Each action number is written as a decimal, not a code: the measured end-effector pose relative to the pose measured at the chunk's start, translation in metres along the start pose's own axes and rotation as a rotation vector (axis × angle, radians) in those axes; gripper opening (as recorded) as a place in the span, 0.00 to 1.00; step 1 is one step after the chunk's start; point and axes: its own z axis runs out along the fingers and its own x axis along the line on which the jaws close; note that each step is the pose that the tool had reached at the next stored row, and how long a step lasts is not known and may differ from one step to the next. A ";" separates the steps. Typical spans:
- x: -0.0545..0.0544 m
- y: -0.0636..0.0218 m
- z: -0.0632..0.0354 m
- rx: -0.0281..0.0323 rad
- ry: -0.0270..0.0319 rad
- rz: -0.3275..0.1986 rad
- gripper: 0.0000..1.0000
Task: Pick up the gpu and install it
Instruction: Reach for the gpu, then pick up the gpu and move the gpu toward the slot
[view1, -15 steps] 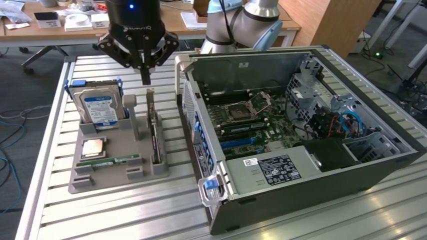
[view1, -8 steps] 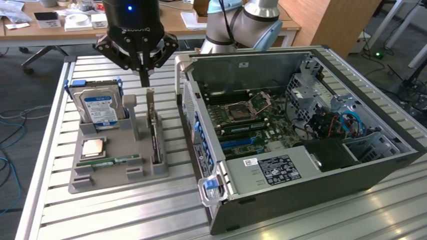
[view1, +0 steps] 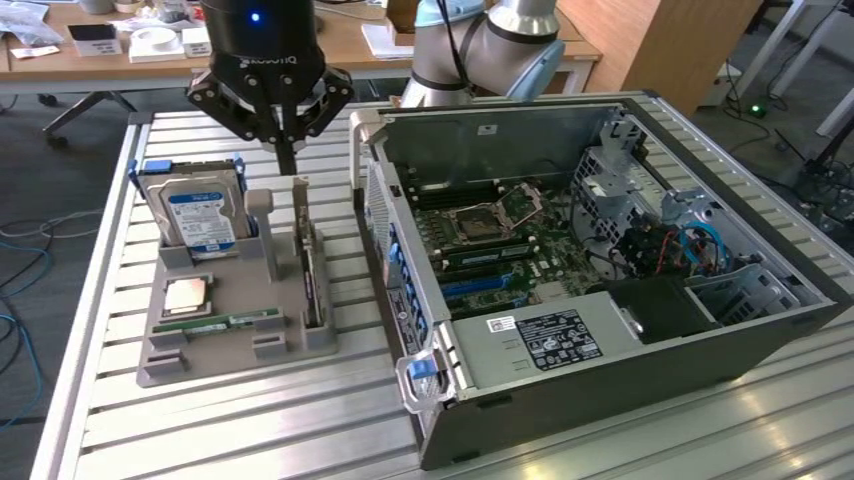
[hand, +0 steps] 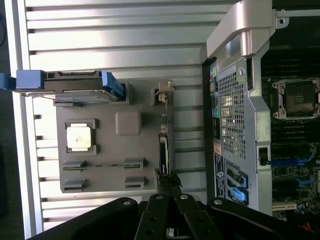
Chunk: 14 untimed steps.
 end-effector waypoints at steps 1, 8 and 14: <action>0.000 -0.0006 0.0000 0.0000 0.0000 0.000 0.11; 0.000 -0.0025 -0.0001 0.0000 -0.0001 0.000 0.11; 0.000 -0.0025 -0.0001 0.0000 -0.0001 0.000 0.11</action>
